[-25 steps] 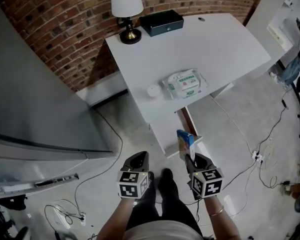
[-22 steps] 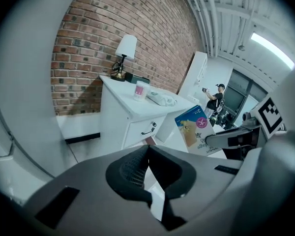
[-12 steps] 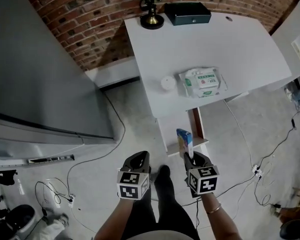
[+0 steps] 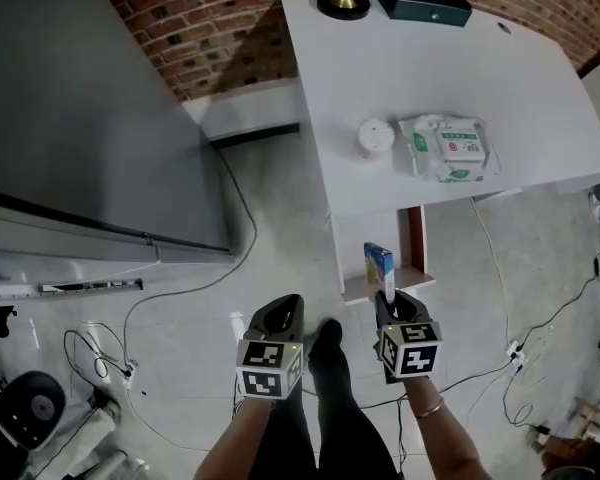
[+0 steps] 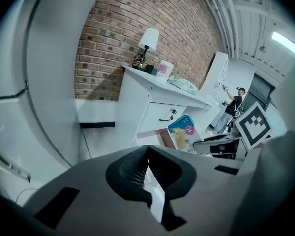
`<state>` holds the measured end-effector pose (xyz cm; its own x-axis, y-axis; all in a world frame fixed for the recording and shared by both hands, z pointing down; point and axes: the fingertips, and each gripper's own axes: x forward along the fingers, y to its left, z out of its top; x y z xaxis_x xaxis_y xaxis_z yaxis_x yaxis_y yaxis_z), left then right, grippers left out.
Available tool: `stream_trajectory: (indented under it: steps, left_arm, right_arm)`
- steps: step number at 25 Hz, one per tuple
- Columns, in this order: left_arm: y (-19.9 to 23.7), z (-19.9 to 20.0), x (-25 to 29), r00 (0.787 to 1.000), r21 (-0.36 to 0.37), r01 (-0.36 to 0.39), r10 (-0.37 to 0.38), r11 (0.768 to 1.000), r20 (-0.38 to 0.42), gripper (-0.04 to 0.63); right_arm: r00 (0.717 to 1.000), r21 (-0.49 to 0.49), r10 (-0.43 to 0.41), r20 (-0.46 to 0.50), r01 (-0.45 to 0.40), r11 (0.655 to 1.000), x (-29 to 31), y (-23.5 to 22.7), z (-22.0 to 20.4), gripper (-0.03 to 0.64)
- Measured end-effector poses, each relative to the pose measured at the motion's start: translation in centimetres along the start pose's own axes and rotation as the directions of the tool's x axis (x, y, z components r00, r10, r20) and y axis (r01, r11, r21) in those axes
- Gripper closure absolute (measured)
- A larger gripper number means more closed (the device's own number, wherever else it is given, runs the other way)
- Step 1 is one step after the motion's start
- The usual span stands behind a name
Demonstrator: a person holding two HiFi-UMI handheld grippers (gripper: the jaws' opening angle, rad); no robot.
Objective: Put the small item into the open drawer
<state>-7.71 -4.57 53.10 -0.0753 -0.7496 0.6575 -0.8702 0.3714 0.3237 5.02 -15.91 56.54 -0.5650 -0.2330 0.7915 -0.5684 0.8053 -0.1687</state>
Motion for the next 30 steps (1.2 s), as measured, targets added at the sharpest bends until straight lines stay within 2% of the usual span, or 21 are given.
stream_trajectory:
  steps: [9, 16, 30]
  left_arm:
    - [4.2, -4.9, 3.3, 0.998, -0.064, -0.057, 0.057, 0.996, -0.002, 0.574]
    - [7.0, -7.2, 6.3, 0.996, -0.126, -0.09, 0.092, 0.988, 0.011, 0.574]
    - [8.7, -9.5, 9.8, 0.997, -0.154, -0.078, 0.079, 0.985, 0.002, 0.574]
  right_arm:
    - [0.999, 0.023, -0.014, -0.029, 0.015, 1.0, 7.4, -0.7, -3.6, 0.529]
    - [0.998, -0.011, -0.03, -0.052, 0.029, 1.0, 12.9, -1.5, -5.6, 0.529]
    - [0.995, -0.057, -0.077, -0.065, 0.073, 0.996, 19.6, -3.6, -6.1, 0.529]
